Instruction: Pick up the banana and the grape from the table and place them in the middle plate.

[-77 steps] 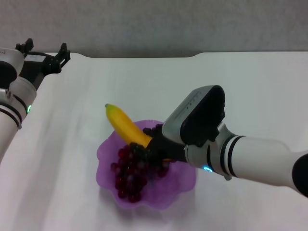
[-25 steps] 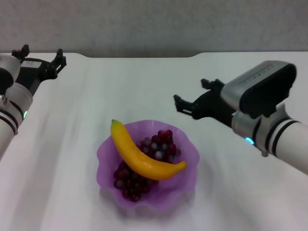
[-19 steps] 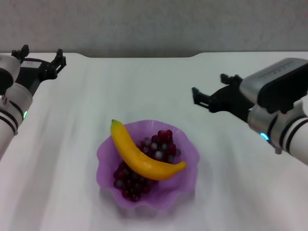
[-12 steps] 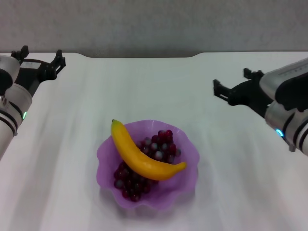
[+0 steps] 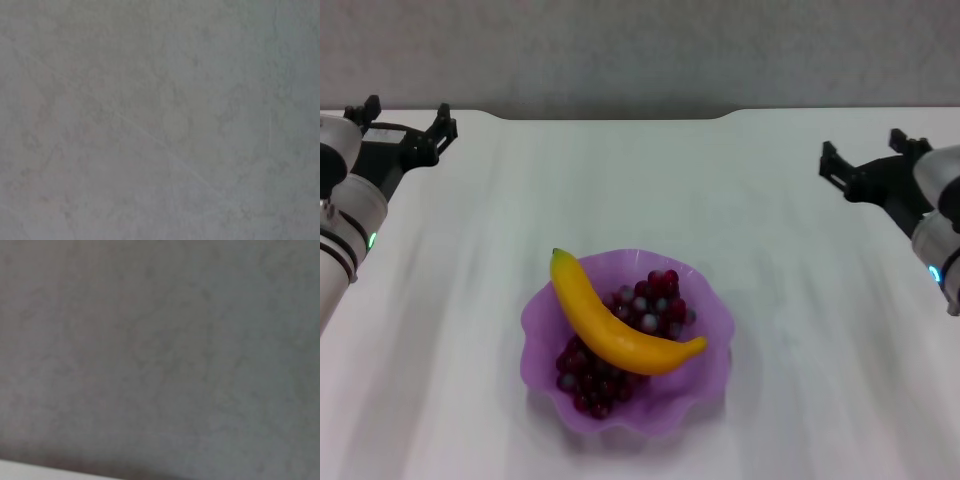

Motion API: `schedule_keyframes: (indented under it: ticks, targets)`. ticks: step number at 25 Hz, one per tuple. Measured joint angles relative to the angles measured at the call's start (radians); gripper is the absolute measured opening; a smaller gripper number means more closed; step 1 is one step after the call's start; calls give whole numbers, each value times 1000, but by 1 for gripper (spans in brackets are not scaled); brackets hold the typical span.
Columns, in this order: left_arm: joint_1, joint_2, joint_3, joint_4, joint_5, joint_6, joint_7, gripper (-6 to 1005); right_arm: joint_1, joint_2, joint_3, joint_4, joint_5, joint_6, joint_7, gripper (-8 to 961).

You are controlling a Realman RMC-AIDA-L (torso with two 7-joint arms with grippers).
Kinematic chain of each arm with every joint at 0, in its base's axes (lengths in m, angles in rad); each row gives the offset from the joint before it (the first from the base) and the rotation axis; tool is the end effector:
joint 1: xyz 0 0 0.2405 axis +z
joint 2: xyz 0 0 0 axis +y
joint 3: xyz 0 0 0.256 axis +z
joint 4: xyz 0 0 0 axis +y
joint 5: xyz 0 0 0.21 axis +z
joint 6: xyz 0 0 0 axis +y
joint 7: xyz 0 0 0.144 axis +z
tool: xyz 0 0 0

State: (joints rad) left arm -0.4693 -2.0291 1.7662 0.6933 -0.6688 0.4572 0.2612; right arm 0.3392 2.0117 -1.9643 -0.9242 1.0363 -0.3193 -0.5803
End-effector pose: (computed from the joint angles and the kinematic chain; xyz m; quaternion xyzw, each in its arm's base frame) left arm -0.2670 0.4246 0.0162 -0.7027 -0.2501 -0.2107 0.6318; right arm 0.2562 0.3908 -0.0183 -0.7438 0.2773 0.1823 0.5802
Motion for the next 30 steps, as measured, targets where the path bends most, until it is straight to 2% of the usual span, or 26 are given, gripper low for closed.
schedule_keyframes:
  ticks: [12,21,30]
  targets:
    - [0,-2,34,-12,-8,8,-23,896,73,0,-131,227,-12,-304,302,894]
    - [-2,-3,67,-34,-9,78,-50,896,122,3,-173,380,-12,-430,464,894]
    - [-16,-3,67,-55,-2,93,-64,895,130,6,-175,412,-7,-469,465,894]
